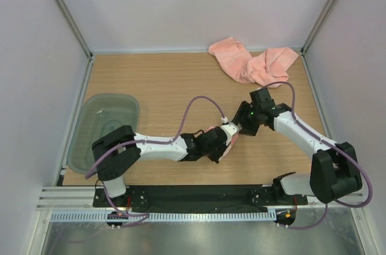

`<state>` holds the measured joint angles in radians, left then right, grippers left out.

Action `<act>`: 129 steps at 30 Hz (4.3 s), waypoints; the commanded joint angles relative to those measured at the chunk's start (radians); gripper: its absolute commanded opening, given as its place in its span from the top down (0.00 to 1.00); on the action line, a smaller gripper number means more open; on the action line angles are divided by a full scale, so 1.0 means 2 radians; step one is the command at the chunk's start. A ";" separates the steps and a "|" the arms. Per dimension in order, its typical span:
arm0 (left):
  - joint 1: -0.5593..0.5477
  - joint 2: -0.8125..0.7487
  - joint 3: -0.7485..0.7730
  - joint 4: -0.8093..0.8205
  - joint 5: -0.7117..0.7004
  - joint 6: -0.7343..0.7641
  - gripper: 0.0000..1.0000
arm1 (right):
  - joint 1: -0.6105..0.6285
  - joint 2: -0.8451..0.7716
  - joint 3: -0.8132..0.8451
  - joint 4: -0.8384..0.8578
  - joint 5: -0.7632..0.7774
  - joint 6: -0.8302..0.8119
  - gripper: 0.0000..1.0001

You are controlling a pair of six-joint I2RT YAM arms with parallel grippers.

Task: Roll the towels
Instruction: Roll the towel

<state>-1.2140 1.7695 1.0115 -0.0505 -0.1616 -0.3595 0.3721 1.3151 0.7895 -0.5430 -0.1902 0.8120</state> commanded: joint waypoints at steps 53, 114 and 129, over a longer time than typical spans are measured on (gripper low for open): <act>0.360 0.160 -0.167 0.299 0.515 -0.534 1.00 | 0.023 0.122 -0.122 0.453 -0.107 0.039 0.30; 0.327 -0.107 -0.062 -0.077 0.184 -0.232 0.25 | 0.122 0.203 -0.015 0.347 -0.012 -0.003 0.84; 0.313 -0.020 -0.069 -0.056 0.184 -0.237 0.37 | 0.123 0.206 -0.013 0.349 -0.017 -0.001 0.84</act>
<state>-0.5705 1.6840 0.8951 -0.1631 0.2173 -0.8368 0.6079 1.7061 0.7593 0.2249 -0.2638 0.8474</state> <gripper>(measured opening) 0.660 0.254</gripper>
